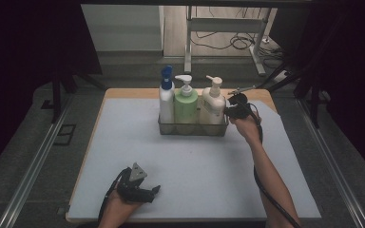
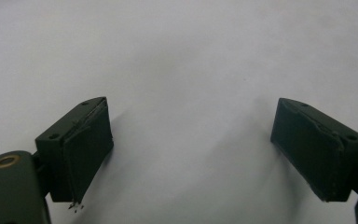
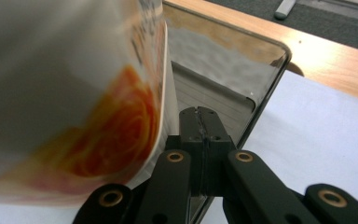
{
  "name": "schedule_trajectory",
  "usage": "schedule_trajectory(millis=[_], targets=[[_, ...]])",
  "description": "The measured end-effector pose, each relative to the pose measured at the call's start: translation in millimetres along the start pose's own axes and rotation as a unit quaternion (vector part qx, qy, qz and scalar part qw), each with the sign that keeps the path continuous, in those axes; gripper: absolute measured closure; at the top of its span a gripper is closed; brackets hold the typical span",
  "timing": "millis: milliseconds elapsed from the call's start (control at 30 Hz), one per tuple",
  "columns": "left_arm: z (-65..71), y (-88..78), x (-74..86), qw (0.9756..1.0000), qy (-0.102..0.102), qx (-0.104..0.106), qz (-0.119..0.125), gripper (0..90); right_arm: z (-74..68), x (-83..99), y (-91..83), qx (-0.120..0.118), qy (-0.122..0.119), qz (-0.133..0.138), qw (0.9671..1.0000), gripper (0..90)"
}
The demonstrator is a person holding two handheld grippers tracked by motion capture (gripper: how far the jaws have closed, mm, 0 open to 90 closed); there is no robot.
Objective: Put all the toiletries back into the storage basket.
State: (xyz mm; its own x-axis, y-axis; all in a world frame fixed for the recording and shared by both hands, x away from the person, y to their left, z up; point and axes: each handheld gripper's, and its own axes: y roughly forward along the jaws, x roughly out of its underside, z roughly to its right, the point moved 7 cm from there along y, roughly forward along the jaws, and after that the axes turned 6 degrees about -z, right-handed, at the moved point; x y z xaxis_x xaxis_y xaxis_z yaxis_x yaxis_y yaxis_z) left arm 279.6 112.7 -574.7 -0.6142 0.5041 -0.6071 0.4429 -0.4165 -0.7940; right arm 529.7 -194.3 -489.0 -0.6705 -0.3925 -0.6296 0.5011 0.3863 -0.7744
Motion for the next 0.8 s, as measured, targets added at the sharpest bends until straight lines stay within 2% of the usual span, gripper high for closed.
schedule_trajectory(millis=[500, 800], targets=[[0.3, 0.1, -0.1, 1.0, -0.001, 0.0, 0.001, 12.1, -3.9, 7.2, 15.7, 0.005, -0.003, -0.016, 0.9998, 89.3], [0.3, 0.1, -0.1, 1.0, -0.001, 0.001, 0.001, 12.1, -10.6, 8.8, 21.9, -0.006, -0.01, -0.02, 0.9997, 89.0]])
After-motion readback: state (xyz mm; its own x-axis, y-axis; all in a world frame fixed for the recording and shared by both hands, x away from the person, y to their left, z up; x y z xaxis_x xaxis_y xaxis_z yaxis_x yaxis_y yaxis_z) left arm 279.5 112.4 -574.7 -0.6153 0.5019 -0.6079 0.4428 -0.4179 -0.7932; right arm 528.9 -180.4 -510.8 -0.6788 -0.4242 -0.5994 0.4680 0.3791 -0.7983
